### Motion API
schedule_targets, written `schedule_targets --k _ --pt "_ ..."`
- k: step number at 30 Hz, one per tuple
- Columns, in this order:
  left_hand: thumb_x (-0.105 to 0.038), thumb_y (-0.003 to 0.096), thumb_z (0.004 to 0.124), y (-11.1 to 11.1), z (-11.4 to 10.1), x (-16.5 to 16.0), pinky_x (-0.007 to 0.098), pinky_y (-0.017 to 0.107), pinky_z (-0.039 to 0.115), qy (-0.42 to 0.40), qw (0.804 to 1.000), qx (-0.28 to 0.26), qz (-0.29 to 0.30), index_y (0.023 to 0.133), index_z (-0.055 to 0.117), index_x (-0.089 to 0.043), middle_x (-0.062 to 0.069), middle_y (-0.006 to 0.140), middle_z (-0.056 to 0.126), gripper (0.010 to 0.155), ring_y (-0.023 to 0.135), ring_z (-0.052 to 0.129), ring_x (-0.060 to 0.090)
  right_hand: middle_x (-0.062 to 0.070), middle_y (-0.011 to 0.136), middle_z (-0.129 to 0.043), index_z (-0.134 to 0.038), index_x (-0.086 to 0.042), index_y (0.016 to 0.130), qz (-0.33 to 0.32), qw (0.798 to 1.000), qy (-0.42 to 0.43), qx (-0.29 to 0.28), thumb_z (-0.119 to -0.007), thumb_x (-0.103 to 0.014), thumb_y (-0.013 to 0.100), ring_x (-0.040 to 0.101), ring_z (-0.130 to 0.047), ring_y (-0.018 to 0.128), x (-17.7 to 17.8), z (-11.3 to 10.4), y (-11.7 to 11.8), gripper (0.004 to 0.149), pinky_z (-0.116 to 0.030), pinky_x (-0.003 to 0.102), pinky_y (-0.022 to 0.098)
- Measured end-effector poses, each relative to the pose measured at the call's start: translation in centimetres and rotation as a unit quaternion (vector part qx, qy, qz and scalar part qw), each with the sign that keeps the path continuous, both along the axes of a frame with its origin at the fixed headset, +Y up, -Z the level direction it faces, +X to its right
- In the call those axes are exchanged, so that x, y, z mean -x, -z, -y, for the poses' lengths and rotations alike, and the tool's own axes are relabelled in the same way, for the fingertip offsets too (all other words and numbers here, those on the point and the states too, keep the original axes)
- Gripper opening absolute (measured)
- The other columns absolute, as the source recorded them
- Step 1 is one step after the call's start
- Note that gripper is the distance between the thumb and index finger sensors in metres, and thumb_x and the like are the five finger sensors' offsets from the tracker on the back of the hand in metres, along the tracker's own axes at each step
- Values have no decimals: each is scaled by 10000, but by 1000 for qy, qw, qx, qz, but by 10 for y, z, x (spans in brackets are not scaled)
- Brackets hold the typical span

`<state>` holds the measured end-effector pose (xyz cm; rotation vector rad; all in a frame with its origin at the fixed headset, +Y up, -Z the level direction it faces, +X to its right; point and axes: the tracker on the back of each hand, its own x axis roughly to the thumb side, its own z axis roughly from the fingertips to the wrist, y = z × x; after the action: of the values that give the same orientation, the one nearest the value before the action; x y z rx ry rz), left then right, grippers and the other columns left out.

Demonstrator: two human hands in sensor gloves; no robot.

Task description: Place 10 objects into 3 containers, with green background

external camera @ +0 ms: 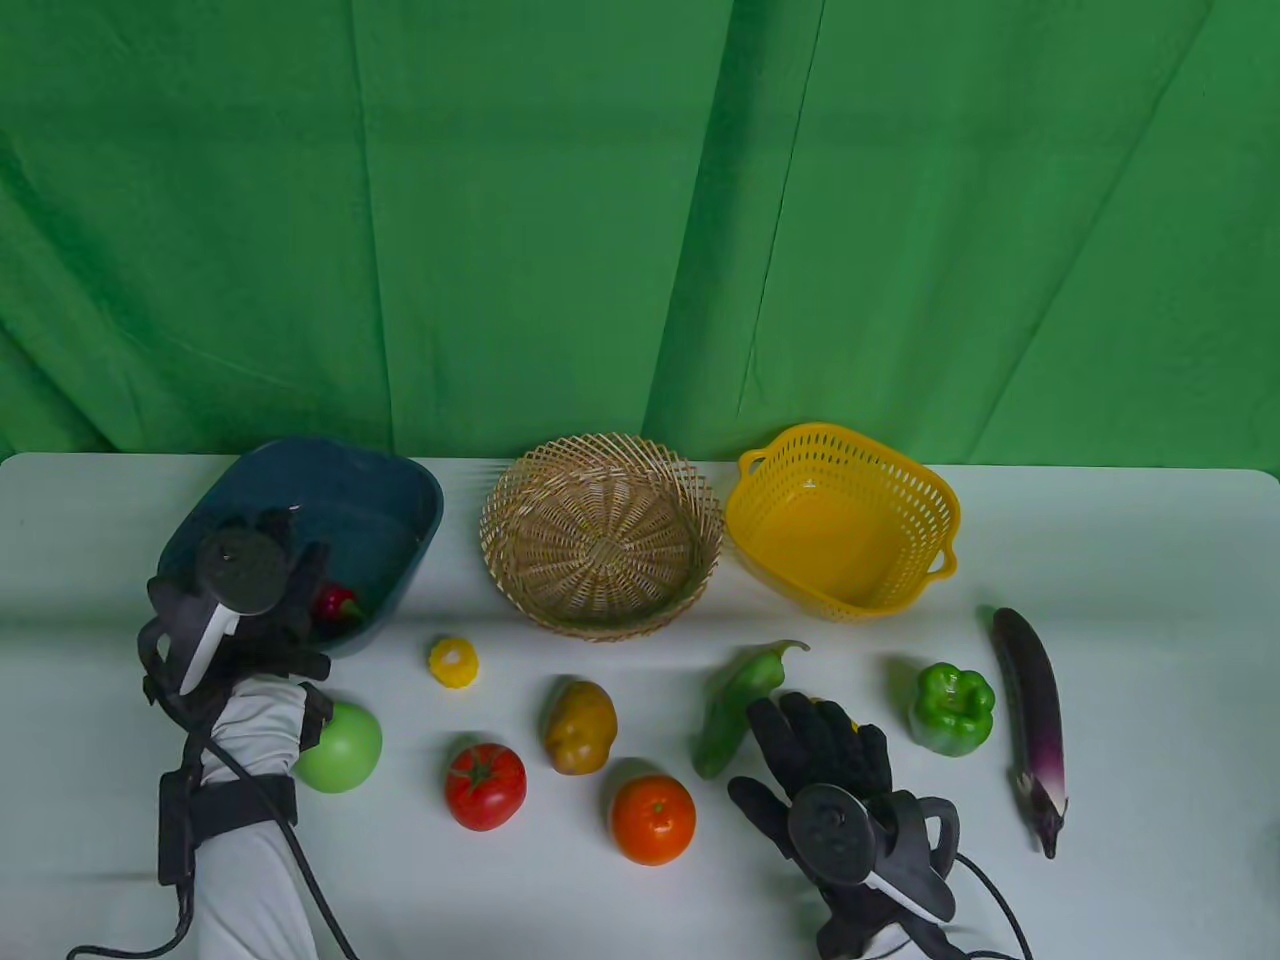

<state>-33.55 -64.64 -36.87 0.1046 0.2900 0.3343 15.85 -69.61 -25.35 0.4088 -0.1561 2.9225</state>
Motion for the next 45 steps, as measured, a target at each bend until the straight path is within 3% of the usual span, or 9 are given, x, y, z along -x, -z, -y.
schedule_targets --k 8,20,27,32,38,45 --pt "-573 592 588 -37 9 -21 600 652 698 51 998 -10 38 1184 489 -266 215 1217 496 674 1055 673 466 154 1234 -503 -399 -294 1172 -4 1000 15 3 -526 -651 560 477 -518 1093 -3 0 1 720 -398 717 773" --pt "-592 586 576 -84 60 -37 605 653 693 83 995 15 53 1189 458 -283 213 1220 491 688 1057 669 468 155 1232 -510 -401 -291 1172 -12 999 29 11 -526 -651 561 476 -526 1090 -4 1 2 720 -402 716 772" --pt "-656 577 534 -85 101 -38 678 678 609 67 991 103 60 1201 234 -353 266 1241 278 756 1106 470 559 155 1231 -512 -401 -289 1172 -12 999 32 15 -525 -651 561 477 -527 1089 -5 2 2 721 -403 715 772" --pt "-669 567 553 -85 119 -38 669 675 619 57 988 126 65 1196 236 -369 277 1235 244 766 1090 478 594 156 1231 -513 -401 -290 1172 -10 999 31 18 -526 -651 561 477 -527 1089 -6 2 3 721 -403 716 772" --pt "-648 553 633 -81 123 -41 585 671 679 52 984 153 75 1165 202 -389 305 1209 193 792 1052 553 587 154 1230 -515 -402 -292 1171 -8 999 26 19 -526 -651 561 479 -528 1088 -6 3 3 719 -403 716 771" --pt "-618 521 709 -75 121 -39 500 623 769 80 986 123 82 1153 308 -397 280 1184 406 780 980 705 524 154 1231 -512 -403 -291 1171 -9 1000 25 17 -526 -651 561 479 -526 1089 -5 2 3 720 -403 716 772"
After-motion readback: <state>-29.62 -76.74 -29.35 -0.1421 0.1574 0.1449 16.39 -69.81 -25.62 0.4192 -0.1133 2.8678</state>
